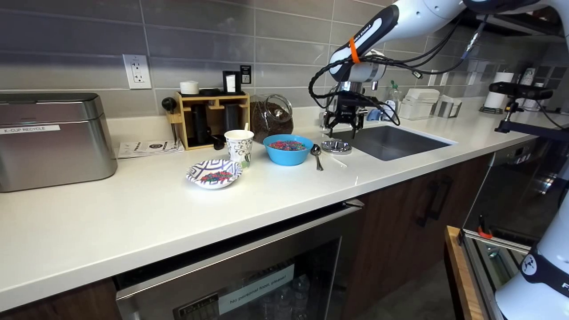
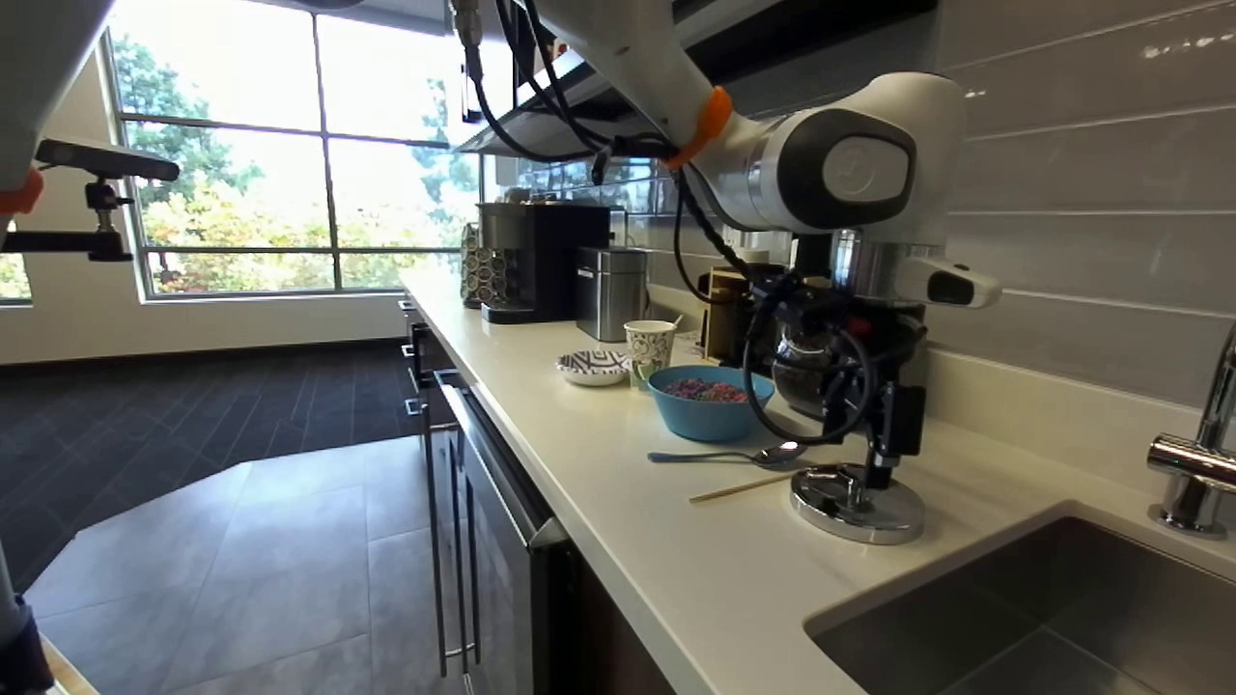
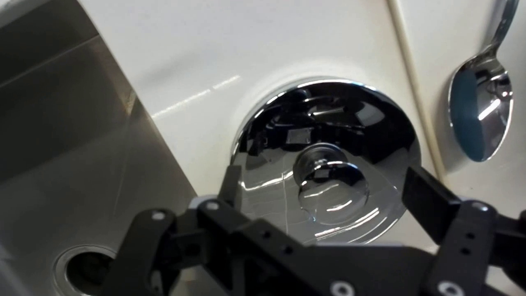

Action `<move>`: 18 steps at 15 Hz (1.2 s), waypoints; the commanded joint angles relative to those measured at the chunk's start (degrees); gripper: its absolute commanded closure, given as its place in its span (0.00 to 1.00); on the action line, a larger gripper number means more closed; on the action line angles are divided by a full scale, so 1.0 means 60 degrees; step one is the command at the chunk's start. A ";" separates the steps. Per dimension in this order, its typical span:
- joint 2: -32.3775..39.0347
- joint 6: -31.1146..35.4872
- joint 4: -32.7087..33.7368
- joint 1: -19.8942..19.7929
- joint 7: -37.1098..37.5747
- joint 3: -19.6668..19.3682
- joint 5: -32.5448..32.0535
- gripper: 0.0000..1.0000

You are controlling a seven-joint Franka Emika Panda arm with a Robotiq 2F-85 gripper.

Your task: Put the silver lid on the glass container.

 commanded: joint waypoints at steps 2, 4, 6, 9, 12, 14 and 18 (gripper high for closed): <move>0.0231 -0.0347 0.0330 -0.0088 0.0014 0.0063 0.0100 0.00; 0.0315 -0.0603 0.0520 -0.0108 0.0029 0.0090 0.0149 0.00; 0.0323 -0.0620 0.0565 -0.0110 0.0033 0.0097 0.0158 0.00; 0.0370 -0.0582 0.0598 -0.0110 0.0105 0.0089 0.0178 0.00; 0.0468 -0.0646 0.0692 -0.0143 0.0064 0.0117 0.0212 0.00; 0.0545 -0.0585 0.0756 -0.0133 0.0097 0.0105 0.0188 0.00; 0.0713 -0.0546 0.0922 -0.0139 0.0182 0.0109 0.0206 0.00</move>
